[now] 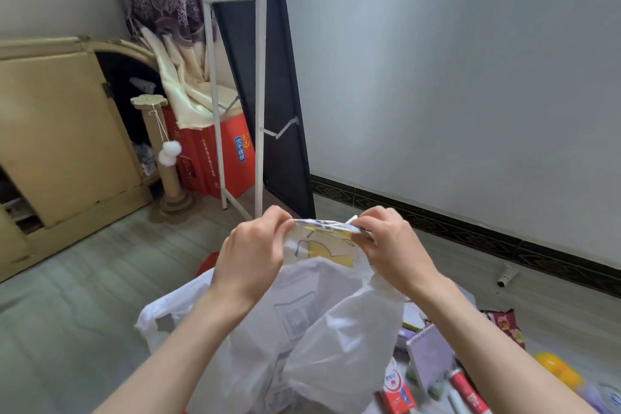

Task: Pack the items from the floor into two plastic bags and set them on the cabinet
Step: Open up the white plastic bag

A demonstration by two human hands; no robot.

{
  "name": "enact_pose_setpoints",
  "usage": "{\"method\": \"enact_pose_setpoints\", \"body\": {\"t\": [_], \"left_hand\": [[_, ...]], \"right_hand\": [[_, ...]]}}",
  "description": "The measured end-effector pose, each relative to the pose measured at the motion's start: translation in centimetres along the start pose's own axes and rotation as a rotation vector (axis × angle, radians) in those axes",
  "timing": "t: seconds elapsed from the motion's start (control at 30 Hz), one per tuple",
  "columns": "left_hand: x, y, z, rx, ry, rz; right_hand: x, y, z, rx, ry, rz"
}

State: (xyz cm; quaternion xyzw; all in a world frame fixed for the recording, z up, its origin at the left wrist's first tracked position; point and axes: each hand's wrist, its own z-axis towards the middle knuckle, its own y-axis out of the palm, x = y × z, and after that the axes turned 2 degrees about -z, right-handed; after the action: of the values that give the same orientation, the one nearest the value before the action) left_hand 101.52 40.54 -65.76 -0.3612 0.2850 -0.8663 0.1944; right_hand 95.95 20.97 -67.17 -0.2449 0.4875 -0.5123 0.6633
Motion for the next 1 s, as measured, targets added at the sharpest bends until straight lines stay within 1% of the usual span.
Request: {"method": "enact_pose_setpoints", "body": {"t": [0.07,0.13,0.23,0.33,0.4,0.47,0.53,0.6,0.63,0.7,0.73,0.77,0.8,0.87,0.9,0.93,1.0], "left_hand": [[-0.2,-0.1,0.1,0.035,-0.055,0.063],[-0.6,-0.5,0.3,0.07,-0.087,0.099],[-1.6,-1.5,0.4,0.068,-0.116,0.126],[-2.4,-2.3,0.2,0.055,-0.122,0.152],[-3.1,-2.6,0.2,0.053,-0.161,0.162],[-3.6,-2.5,0.2,0.043,-0.214,0.171],[-3.8,-2.2,0.1,0.052,-0.223,0.189],[-3.3,-1.8,-0.1,0.092,-0.149,0.151],[-2.6,-1.6,-0.2,0.084,-0.066,0.083],[-0.8,-1.0,-0.8,-0.043,0.17,-0.036],[0.1,-0.6,-1.2,-0.129,0.265,-0.069],[0.8,-0.1,-1.4,-0.203,0.319,-0.098],[1.4,0.3,-1.5,-0.249,0.335,-0.124],[2.0,0.8,-1.4,-0.244,0.325,-0.13],[2.1,0.8,-1.2,-0.218,0.321,-0.102],[2.1,0.8,-1.1,-0.19,0.315,-0.068],[1.9,0.8,-1.0,-0.142,0.279,-0.008]], "right_hand": [[0.4,0.0,0.1,-0.041,0.031,-0.084],[0.7,-0.3,0.1,-0.028,0.046,-0.069],[0.4,-1.1,0.1,-0.01,0.052,0.097],[0.5,-1.7,0.2,-0.09,0.127,0.258],[0.8,-2.3,-0.1,-0.187,0.204,0.412],[1.2,-2.8,-0.4,-0.328,0.286,0.706],[1.5,-2.8,-0.6,-0.449,0.357,1.002],[1.4,-2.6,-0.5,-0.498,0.376,1.162],[1.2,-2.7,-0.3,-0.506,0.369,1.206],[0.8,-2.6,0.0,-0.522,0.334,1.285],[0.7,-2.5,0.1,-0.539,0.31,1.305],[0.4,-2.5,0.2,-0.556,0.286,1.313],[0.4,-2.5,0.2,-0.568,0.261,1.313],[0.2,-2.6,0.1,-0.548,0.251,1.264],[0.2,-2.6,0.0,-0.501,0.258,1.184],[0.3,-2.5,0.0,-0.423,0.268,1.047],[0.4,-2.2,0.0,-0.245,0.295,0.702]]}}
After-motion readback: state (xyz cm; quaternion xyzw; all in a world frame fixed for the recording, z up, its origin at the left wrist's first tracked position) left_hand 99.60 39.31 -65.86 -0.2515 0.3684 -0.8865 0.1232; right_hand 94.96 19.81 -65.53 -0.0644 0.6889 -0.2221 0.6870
